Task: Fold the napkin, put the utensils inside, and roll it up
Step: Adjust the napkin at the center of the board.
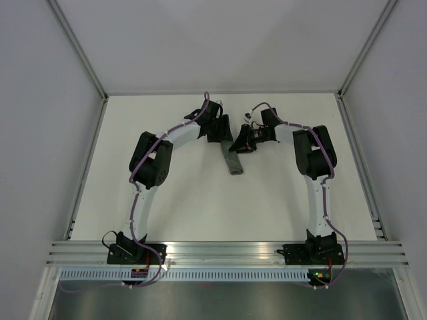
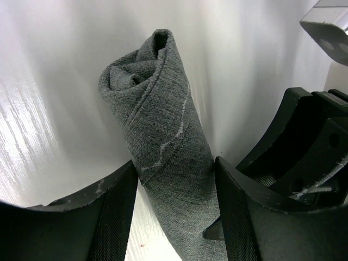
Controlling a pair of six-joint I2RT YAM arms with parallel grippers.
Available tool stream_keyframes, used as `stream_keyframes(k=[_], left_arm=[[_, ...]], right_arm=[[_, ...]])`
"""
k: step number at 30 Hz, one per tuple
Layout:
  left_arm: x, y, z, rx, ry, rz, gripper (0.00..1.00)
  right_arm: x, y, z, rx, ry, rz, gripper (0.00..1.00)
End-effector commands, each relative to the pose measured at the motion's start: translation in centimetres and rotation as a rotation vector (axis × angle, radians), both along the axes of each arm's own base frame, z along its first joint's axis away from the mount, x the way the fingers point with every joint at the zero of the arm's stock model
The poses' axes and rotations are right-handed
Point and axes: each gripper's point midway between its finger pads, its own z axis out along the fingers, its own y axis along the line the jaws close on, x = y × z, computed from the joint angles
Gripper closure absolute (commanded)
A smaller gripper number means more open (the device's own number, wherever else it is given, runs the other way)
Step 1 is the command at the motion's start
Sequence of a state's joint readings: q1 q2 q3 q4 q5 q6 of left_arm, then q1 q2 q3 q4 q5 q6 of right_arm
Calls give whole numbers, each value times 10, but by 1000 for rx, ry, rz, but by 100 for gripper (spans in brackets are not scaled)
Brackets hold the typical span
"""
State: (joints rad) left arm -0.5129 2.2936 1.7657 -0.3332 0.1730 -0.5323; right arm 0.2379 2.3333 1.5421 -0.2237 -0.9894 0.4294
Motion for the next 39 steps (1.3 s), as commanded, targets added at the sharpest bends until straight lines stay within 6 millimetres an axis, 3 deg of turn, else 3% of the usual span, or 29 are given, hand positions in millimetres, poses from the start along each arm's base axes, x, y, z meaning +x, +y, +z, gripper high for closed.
stream_keyframes(k=[1, 6, 16, 26, 32, 39], left_arm=[[-4, 4, -14, 52, 38, -18, 37], [-3, 7, -18, 84, 51, -23, 39], [-2, 13, -22, 128, 55, -28, 39], [-1, 15, -21, 142, 52, -29, 39], [1, 14, -18, 139, 46, -33, 38], [3, 12, -6, 124, 24, -43, 34]], right_arm=[[8, -5, -43, -93, 46, -83, 63], [11, -7, -34, -88, 27, -84, 60], [24, -11, 13, -78, -70, -75, 52], [25, -9, 44, -27, -106, -59, 48], [29, -11, 54, -38, -143, -63, 49], [30, -19, 41, -117, -150, -63, 59]])
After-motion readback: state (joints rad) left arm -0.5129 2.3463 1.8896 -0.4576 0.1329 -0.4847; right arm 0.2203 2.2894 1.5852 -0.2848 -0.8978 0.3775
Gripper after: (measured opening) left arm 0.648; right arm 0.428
